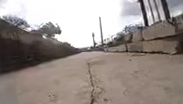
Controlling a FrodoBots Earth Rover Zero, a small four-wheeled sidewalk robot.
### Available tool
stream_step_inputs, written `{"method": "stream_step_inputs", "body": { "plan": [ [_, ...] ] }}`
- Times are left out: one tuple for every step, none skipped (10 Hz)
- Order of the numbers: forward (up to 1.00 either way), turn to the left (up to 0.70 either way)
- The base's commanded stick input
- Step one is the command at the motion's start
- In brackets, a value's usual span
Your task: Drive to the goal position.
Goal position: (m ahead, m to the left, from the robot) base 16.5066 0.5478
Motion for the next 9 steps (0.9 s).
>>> {"method": "stream_step_inputs", "body": {
  "plan": [
    [1.00, 0.00],
    [1.00, 0.00],
    [1.00, 0.00],
    [1.00, 0.00],
    [1.00, 0.00],
    [1.00, 0.00],
    [1.00, 0.00],
    [1.00, 0.00],
    [1.00, 0.00]
  ]
}}
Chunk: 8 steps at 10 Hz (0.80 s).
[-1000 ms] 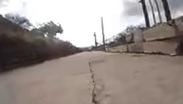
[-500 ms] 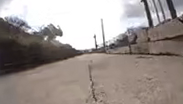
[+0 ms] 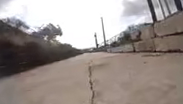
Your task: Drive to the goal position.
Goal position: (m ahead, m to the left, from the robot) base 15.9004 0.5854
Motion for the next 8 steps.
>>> {"method": "stream_step_inputs", "body": {
  "plan": [
    [1.00, 0.00],
    [1.00, 0.00],
    [1.00, 0.00],
    [1.00, 0.00],
    [1.00, 0.00],
    [1.00, 0.00],
    [1.00, 0.00],
    [1.00, 0.00]
  ]
}}
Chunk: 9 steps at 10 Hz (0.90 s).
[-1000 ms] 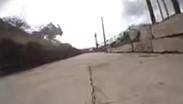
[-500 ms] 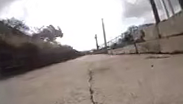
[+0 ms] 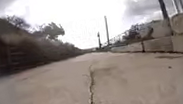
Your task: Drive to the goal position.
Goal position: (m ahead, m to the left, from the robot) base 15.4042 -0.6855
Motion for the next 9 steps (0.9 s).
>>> {"method": "stream_step_inputs", "body": {
  "plan": [
    [1.00, 0.00],
    [1.00, 0.00],
    [1.00, 0.00],
    [1.00, 0.00],
    [1.00, 0.00],
    [1.00, 0.00],
    [1.00, 0.00],
    [1.00, 0.00],
    [1.00, 0.00]
  ]
}}
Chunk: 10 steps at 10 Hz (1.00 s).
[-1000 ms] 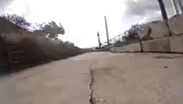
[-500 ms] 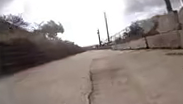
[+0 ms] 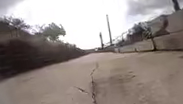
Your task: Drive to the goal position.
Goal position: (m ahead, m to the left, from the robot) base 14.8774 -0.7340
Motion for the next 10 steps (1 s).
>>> {"method": "stream_step_inputs", "body": {
  "plan": [
    [1.00, 0.00],
    [1.00, 0.00],
    [1.00, 0.00],
    [1.00, 0.00],
    [1.00, 0.00],
    [1.00, 0.00],
    [1.00, 0.00],
    [1.00, 0.00],
    [1.00, 0.00],
    [1.00, 0.00]
  ]
}}
